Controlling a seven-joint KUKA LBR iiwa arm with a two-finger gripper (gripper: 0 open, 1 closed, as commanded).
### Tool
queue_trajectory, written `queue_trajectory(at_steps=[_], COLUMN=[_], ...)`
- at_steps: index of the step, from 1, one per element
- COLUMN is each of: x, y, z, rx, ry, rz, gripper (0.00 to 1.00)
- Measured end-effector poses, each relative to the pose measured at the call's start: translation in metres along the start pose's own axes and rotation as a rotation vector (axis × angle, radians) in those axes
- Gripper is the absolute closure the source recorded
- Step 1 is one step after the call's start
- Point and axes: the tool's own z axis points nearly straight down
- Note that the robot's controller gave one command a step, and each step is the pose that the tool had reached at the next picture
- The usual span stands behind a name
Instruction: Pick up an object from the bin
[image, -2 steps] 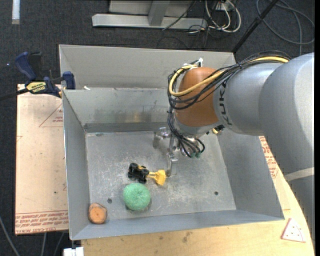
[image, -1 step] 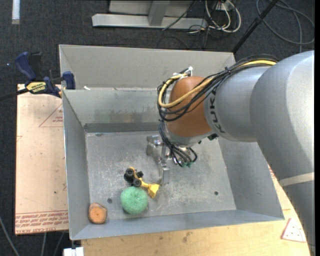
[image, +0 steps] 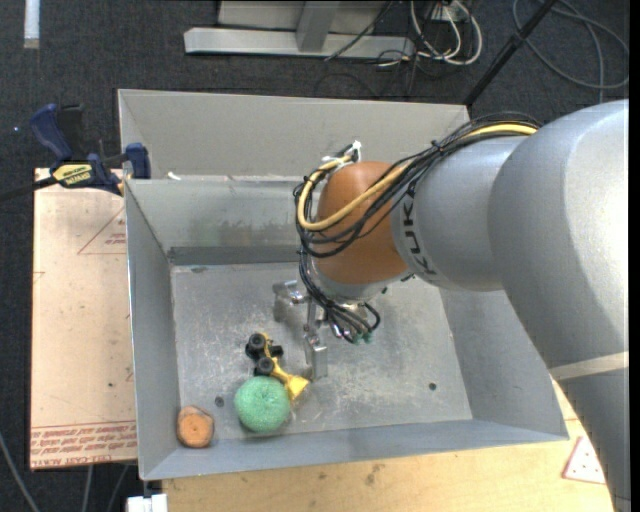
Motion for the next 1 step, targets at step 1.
queue_trajectory(at_steps=[1], x=[0.0107], y=[0.0242], z=[0.0027], rx=[0.001], ry=[-0.001], rz=[-0.040], gripper=[0.00])
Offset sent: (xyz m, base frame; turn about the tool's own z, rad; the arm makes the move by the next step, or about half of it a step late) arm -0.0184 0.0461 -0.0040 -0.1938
